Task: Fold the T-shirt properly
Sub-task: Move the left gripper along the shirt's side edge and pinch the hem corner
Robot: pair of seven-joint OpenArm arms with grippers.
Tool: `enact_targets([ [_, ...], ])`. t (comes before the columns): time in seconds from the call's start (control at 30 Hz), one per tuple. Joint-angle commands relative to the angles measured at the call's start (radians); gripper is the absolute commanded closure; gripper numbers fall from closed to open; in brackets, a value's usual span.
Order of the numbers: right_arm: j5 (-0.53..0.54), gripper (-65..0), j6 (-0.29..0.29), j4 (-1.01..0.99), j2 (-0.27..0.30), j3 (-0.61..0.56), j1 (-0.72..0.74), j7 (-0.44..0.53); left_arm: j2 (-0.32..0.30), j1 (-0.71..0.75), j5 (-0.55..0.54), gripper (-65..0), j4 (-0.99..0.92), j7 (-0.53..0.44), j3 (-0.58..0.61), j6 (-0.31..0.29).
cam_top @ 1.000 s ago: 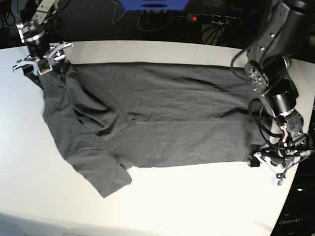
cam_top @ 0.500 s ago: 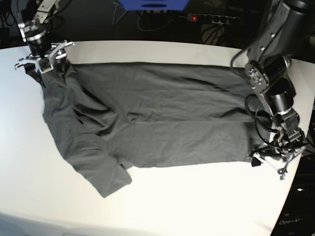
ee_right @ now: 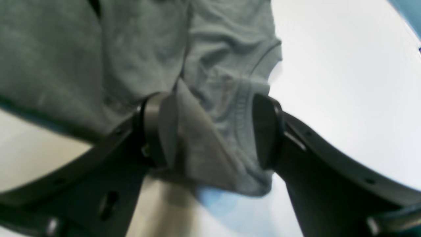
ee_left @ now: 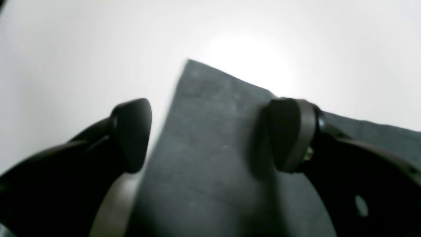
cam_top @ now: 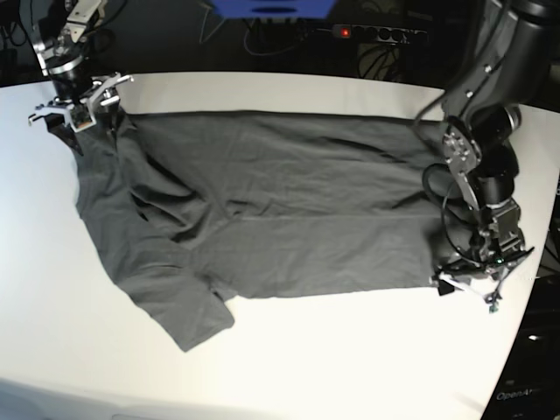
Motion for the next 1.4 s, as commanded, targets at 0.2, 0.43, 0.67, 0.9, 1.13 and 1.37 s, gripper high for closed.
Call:
enact_targets([
  [0.2, 0.024, -35.7, -0.008, 0.008, 0.028, 0.004, 0.004, 0.028, -0.041, -0.083, -0.011, -54.0, -0.081, -0.06, 0.003, 0.014],
  [0.43, 0.024, -35.7, -0.008, 0.008, 0.029, 0.004, 0.005, 0.028, -0.041, -0.083, -0.011, -53.8, -0.085, -0.066, 0.003, 0.014],
  [0.67, 0.024, -35.7, -0.008, 0.006, 0.029, 0.004, 0.005, 0.028, -0.041, -0.081, -0.013, -53.7, -0.085, -0.067, 0.001, 0.016],
  [0.9, 0.024, -35.7, -0.008, 0.006, 0.029, 0.004, 0.005, 0.028, -0.041, -0.078, -0.013, -46.1, -0.087, -0.067, 0.001, 0.016],
  [1.13, 0.024, -35.7, -0.008, 0.006, 0.029, 0.004, 0.0, 0.028, -0.043, -0.075, -0.013, -19.4, -0.088, -0.069, 0.001, 0.016],
  [1.37, 0.024, -35.7, -0.008, 0.006, 0.028, 0.004, -0.003, 0.028, -0.07, -0.06, -0.004, -16.7, -0.091, -0.067, 0.007, 0.014],
])
